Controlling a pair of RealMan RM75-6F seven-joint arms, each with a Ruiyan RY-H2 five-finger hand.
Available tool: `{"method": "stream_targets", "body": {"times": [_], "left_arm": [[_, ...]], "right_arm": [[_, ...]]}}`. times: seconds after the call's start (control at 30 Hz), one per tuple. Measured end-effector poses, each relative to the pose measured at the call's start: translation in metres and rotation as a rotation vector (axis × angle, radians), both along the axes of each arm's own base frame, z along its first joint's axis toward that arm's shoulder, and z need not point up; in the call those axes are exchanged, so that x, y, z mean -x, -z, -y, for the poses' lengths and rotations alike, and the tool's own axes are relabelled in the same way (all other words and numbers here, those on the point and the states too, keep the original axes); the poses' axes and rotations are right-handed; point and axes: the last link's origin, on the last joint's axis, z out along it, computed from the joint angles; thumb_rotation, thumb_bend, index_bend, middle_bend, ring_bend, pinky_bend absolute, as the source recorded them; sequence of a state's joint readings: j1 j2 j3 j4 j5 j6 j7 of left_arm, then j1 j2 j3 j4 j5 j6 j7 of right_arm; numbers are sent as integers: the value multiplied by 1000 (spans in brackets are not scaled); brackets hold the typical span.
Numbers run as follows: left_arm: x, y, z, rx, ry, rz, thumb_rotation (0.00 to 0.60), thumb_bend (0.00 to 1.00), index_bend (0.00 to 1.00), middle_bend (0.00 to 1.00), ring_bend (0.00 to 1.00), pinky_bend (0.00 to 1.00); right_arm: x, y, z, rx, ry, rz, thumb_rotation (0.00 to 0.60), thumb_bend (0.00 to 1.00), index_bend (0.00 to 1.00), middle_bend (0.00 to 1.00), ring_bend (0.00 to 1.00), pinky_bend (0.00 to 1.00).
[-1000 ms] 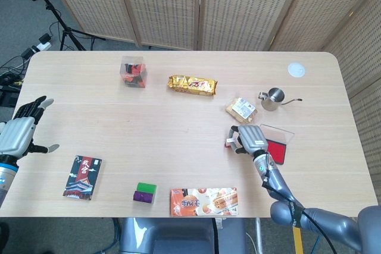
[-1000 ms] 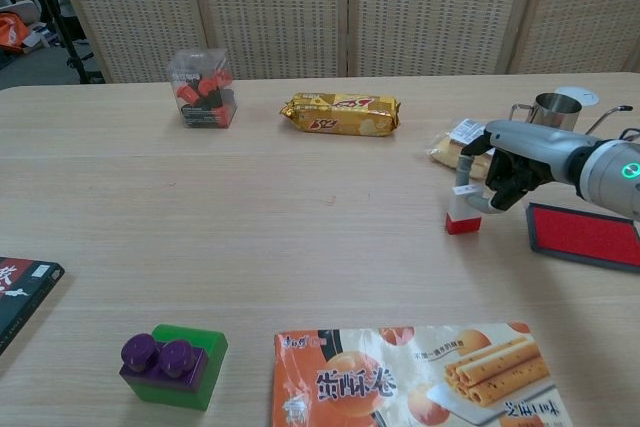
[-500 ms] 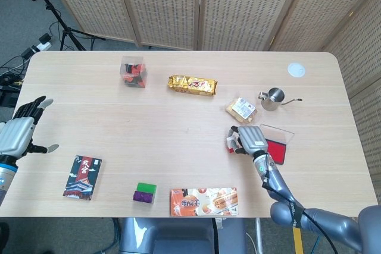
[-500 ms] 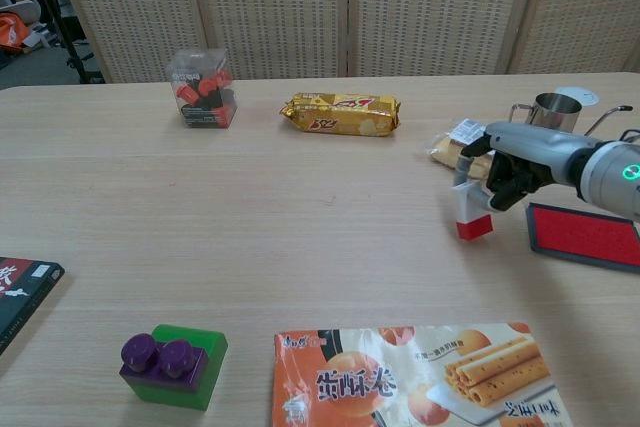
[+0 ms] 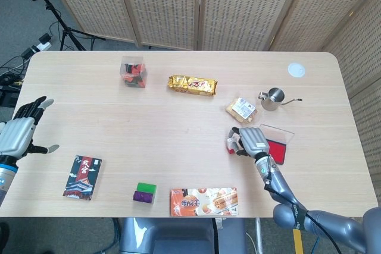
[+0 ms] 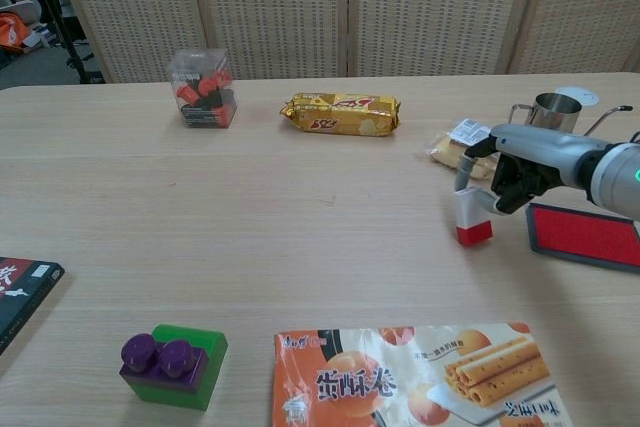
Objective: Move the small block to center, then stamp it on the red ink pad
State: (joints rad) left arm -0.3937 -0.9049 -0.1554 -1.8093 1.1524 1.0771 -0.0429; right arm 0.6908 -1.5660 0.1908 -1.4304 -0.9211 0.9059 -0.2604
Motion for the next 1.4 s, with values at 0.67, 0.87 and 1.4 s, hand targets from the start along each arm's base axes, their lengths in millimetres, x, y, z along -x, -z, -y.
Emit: {"method": "stream_targets", "body": {"times": [0.67,0.87,1.4], "left_arm": [[-2,1,3,8,10,1,600,25,0,0,0,0],[-2,0,4,3,13,4,600,26,0,0,0,0],[0,-8,19,-14,39,34,600,18,0,0,0,0]], "right_arm": [[17,-19,-18,-11,17,-8,600,620,379,971,900,1000],[16,-25,-23,-1,3,6,600,620,379,971,900,1000],[0,-99,-36,262,-156,110,600,0,129,46,5,228]]}}
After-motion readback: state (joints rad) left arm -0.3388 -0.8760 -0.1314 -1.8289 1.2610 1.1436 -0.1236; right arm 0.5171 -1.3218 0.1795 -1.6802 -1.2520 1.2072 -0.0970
